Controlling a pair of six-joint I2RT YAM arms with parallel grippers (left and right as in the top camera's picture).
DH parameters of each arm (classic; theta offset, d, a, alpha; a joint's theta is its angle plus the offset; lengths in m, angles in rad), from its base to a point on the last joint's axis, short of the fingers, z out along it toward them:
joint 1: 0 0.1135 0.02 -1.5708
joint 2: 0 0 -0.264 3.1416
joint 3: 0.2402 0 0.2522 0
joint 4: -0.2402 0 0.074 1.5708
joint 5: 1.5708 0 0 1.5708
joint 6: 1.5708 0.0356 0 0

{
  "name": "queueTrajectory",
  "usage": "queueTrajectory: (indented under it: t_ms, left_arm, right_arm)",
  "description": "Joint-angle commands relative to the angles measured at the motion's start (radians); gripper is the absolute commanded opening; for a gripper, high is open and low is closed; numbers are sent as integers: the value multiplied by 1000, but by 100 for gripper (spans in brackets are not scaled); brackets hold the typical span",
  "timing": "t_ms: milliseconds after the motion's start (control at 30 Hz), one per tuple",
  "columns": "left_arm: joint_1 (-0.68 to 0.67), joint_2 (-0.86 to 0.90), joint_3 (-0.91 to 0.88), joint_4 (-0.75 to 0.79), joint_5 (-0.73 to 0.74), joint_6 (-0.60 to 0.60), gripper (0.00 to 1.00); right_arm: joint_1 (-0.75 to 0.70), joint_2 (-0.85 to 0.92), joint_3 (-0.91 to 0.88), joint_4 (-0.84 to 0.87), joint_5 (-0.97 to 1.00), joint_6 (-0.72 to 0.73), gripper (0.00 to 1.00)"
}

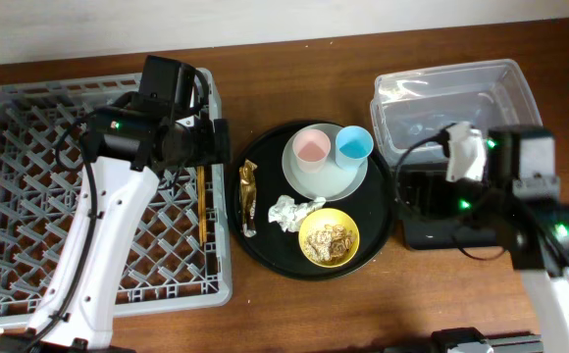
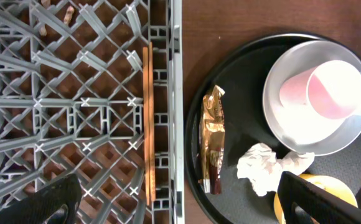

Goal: Sort waste into correct bins and load items into the dishwasher rack
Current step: 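Reach the right gripper to the crumpled tissue and grasp it, then carry the tissue with the right gripper and drop it in the clear box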

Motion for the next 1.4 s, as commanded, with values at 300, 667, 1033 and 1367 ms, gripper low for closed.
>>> queueTrajectory:
  t_ms: [300, 667, 1033, 1367]
  left_arm:
    - [2, -2, 9, 2, 3, 5, 99]
    - [2, -2, 9, 2, 3, 5, 99]
    - [2, -2, 9, 2, 3, 5, 99]
    - [2, -2, 9, 2, 3, 5, 99]
  right_arm:
    - [573, 509, 15, 167, 259, 45, 91]
    - [592, 735, 12, 402, 280, 45, 87]
    - [605, 826, -19, 466, 282, 44, 86]
    - [605, 836, -23, 451, 285, 44, 64]
